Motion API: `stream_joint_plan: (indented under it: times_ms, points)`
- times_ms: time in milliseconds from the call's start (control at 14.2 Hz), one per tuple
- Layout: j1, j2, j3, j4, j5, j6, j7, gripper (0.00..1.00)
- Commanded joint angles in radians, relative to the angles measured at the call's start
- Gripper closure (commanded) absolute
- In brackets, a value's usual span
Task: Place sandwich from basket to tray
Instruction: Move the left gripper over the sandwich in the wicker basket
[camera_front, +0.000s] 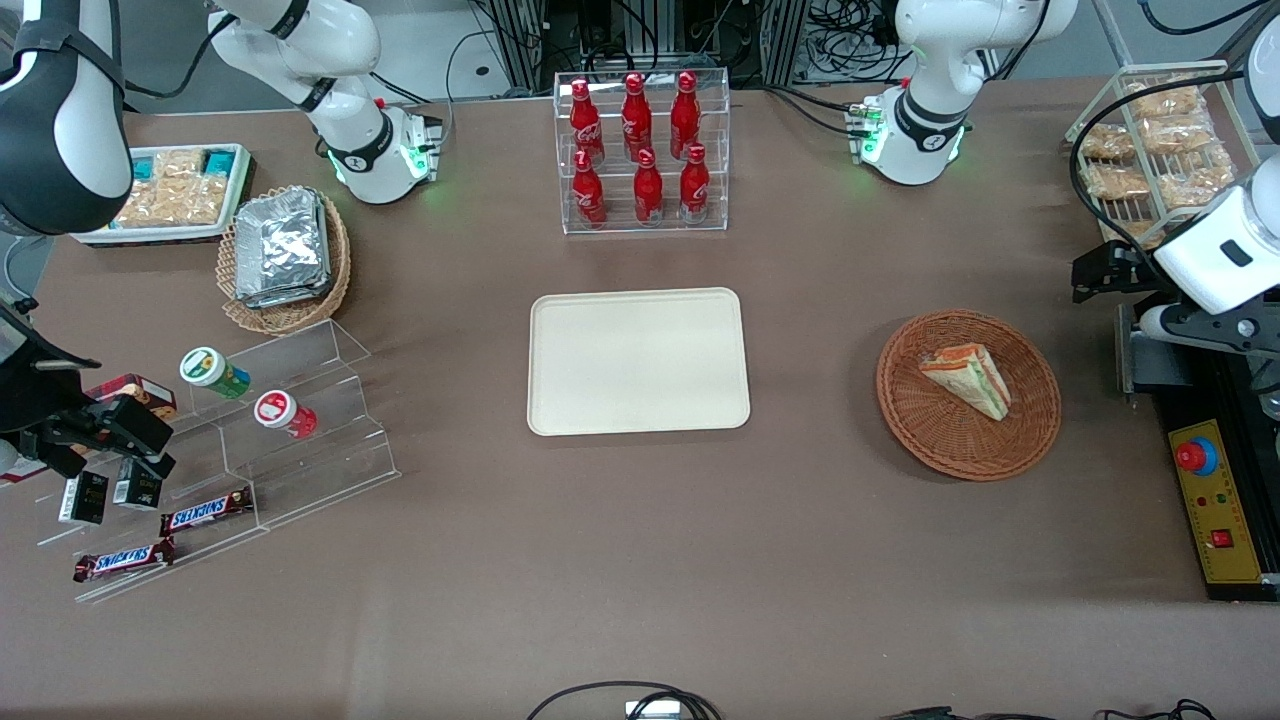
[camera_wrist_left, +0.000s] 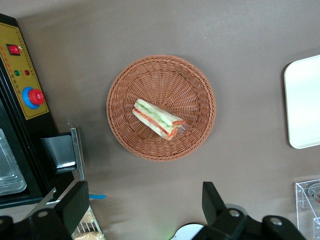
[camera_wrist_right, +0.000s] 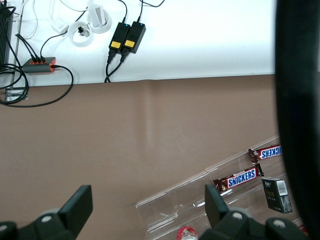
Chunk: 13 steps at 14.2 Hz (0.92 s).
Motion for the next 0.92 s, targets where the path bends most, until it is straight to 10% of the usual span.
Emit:
stream_joint_plan:
  times_ms: [0, 845]
  points:
    - [-0.008, 0.002, 0.007, -0.055, 0.000, 0.054, -0.085, 0.00]
    - [-0.007, -0.076, 0.008, -0.684, 0.010, 0.709, -0.610, 0.00]
